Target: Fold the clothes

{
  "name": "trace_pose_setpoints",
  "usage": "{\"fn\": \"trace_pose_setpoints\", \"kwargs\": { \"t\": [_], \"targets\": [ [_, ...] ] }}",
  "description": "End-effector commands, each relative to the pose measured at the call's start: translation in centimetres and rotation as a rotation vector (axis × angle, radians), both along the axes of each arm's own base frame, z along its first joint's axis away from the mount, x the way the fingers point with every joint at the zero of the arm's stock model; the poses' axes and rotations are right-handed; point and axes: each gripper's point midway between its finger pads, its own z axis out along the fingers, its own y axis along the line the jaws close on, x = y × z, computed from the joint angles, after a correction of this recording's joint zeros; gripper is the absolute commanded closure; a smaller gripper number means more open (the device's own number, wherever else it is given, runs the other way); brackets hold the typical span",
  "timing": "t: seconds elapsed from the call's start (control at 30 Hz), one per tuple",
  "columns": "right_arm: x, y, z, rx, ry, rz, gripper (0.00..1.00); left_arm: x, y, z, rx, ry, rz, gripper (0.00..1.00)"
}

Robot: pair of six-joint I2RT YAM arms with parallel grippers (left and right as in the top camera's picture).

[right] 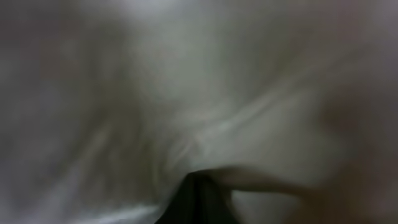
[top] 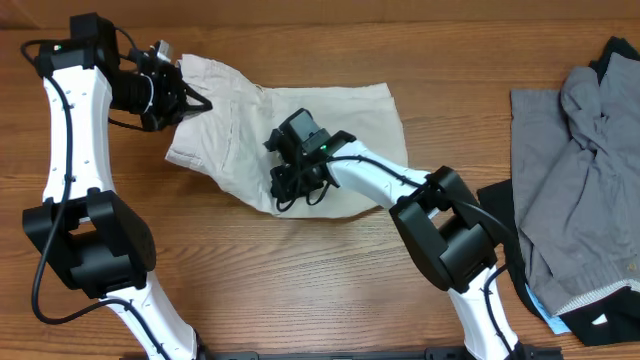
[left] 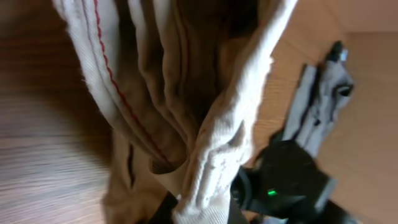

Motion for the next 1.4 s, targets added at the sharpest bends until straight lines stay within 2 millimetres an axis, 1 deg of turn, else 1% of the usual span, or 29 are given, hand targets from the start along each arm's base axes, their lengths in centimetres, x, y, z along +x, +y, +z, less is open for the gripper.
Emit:
{"fn": "trace_pose_setpoints", "kwargs": {
  "t": [0.0,0.17,0.2,0.3,0.33,0.37,0.4,0.43,0.5,0.53,0.57,0.6,0.63,0.73,0.77,0.83,0.93,0.97,1.0,1.1,1.23,1.3,1.33,1.37],
  "targets": [
    [-1.4,1.3,-0.3,0.023,0.027,0.028,0.96,-0.1,-3.0,4.5,-0.115,-0.088,-0.038,0.96],
    [-1.5,1.3,-0.2,0.018,0.031,0.029,0.96,0.0,-4.0,4.5,-0.112,-0.098,-0.062,0.96],
    [-1.2,1.0,0.1,0.011,0.029,0.020,0.96,0.0,-4.0,4.5,-0.110,-0.098,-0.063,0.96],
    [1.2,-1.0,1.5,-0.058,-0.014,-0.049,0.96,0.0,-4.1,4.5,-0.107,-0.096,-0.066,0.96],
    [2.5,-2.1,2.5,-0.085,-0.040,-0.085,0.96,0.0,-4.1,4.5,-0.107,-0.097,-0.067,0.96],
    [4.1,-3.7,4.1,-0.111,-0.073,-0.133,0.96,-0.1,-4.2,4.5,-0.107,-0.097,-0.068,0.96],
    [6.3,-6.2,6.4,-0.134,-0.110,-0.202,0.96,0.0,-4.1,4.4,-0.102,-0.097,-0.067,0.96],
    [7.4,-7.8,7.7,-0.146,-0.125,-0.243,0.96,0.0,-4.0,4.3,-0.096,-0.096,-0.066,0.96],
    [9.1,-10.9,9.6,-0.154,-0.133,-0.315,0.96,0.0,-3.8,4.1,-0.077,-0.093,-0.062,0.96],
    [9.7,-12.4,10.1,-0.159,-0.128,-0.345,0.96,0.0,-3.7,4.0,-0.070,-0.092,-0.060,0.96],
    [10.3,-15.1,10.4,-0.181,-0.104,-0.397,0.96,0.0,-3.6,3.9,-0.063,-0.091,-0.059,0.96],
    [10.5,-16.4,10.2,-0.195,-0.088,-0.417,0.96,0.0,-3.6,3.9,-0.060,-0.090,-0.059,0.96],
    [10.5,-18.8,9.8,-0.227,-0.058,-0.445,0.96,0.0,-3.6,3.9,-0.060,-0.090,-0.058,0.96],
    [10.3,-24.4,8.0,-0.301,0.024,-0.517,0.96,0.1,-3.6,3.9,-0.061,-0.092,-0.058,0.96],
    [10.0,-26.0,7.3,-0.316,0.042,-0.520,0.96,0.1,-3.7,3.9,-0.064,-0.088,-0.052,0.96],
    [9.4,-27.8,6.2,-0.335,0.075,-0.532,0.96,0.2,-4.0,3.9,-0.066,-0.086,-0.051,0.96],
    [8.0,-29.3,4.3,-0.359,0.127,-0.539,0.96,0.3,-5.0,4.0,-0.067,-0.098,-0.074,0.96],
    [7.7,-29.4,3.9,-0.363,0.137,-0.539,0.96,0.3,-5.3,4.1,-0.067,-0.102,-0.080,0.96],
    [7.1,-29.5,3.1,-0.370,0.151,-0.533,0.96,0.4,-5.7,4.1,-0.067,-0.104,-0.084,0.96],
    [5.9,-29.0,1.4,-0.379,0.169,-0.502,0.96,0.7,-6.5,4.2,-0.071,-0.106,-0.083,0.96],
    [4.9,-28.4,-0.3,-0.383,0.171,-0.481,0.96,0.7,-7.8,4.4,-0.089,-0.090,-0.081,0.96],
    [4.5,-28.4,-0.8,-0.384,0.174,-0.479,0.96,0.6,-8.8,4.5,-0.099,-0.086,-0.095,0.96],
    [4.3,-28.4,-1.2,-0.385,0.177,-0.479,0.96,0.4,-10.0,4.5,-0.099,-0.094,-0.122,0.96],
    [4.2,-28.5,-1.3,-0.386,0.180,-0.479,0.96,0.4,-10.7,4.6,-0.100,-0.101,-0.137,0.96]
  ]
}}
